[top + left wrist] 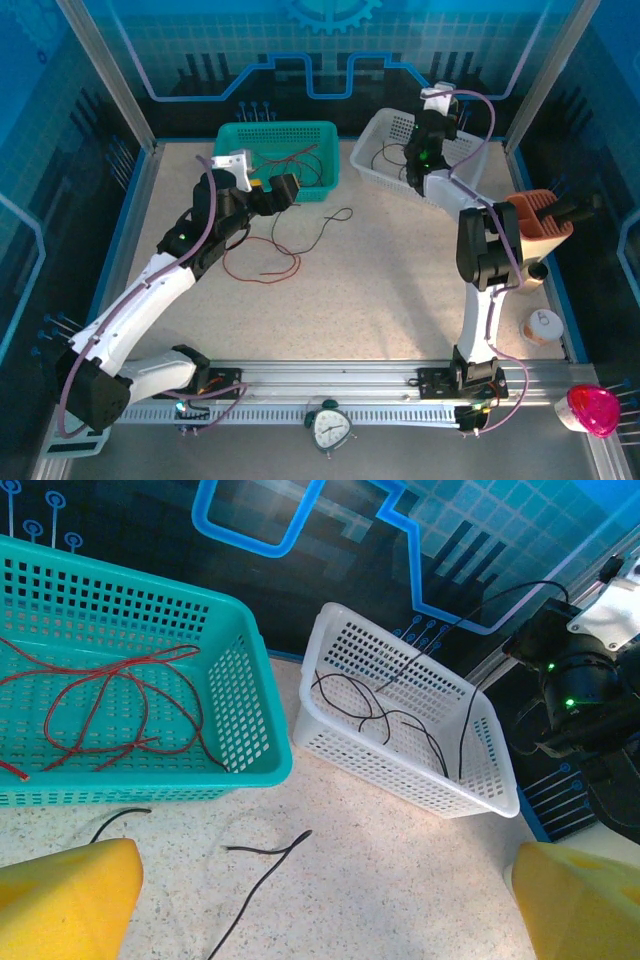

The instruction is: Untangle the cables

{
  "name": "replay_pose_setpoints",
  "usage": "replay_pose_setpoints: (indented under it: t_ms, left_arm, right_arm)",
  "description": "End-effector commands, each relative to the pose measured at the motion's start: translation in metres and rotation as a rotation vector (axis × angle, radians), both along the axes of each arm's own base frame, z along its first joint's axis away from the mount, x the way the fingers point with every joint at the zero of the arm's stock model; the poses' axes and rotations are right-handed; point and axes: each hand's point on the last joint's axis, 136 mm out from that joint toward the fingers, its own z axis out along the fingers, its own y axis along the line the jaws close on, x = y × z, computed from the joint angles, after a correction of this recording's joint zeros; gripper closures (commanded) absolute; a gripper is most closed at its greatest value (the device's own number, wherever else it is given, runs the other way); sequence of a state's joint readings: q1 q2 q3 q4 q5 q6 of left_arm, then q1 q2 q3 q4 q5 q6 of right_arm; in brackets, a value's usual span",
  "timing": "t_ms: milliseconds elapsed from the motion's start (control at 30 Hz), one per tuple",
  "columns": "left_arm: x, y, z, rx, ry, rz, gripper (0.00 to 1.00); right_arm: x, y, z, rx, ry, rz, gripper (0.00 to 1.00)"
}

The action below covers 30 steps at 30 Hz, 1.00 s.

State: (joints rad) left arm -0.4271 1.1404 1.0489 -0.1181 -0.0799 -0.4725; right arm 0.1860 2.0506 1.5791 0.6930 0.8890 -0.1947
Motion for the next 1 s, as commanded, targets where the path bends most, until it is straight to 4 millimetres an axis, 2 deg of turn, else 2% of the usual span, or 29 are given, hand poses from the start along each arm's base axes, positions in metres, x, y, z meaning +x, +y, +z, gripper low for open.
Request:
replay_pose_setpoints:
  t_ms: [0, 267, 567, 800, 967]
  left_arm:
    - [-0.002, -0.001, 0.023, -0.045, -0.049, -0.012, 0.04]
    - [-0.001, -0.002, 0.024, -0.057, -0.049, -0.015, 0.04]
    - [-0.001, -0.003, 0.025, -0.077, -0.047, -0.017, 0.04]
    - [-0.005, -0.002, 0.028, -0.089, -0.052, -0.016, 0.04]
    - [-0.007, -0.001, 0.031, -0.095, -0.058, -0.015, 0.04]
  right_arm:
    - [0.005, -0.014, -0.007, 0.034, 0.012, -0.031, 1.0]
    - [0.017, -0.012, -0.052, 0.069, 0.124, 0.023, 1.0]
    - [0.035, 0.012, -0.097, 0.19, 0.321, 0.173, 1.0]
    - [0.034, 0.025, -0.131, 0.262, 0.468, 0.235, 1.0]
    - [0.025, 0.019, -0.152, 0.288, 0.564, 0.187, 1.0]
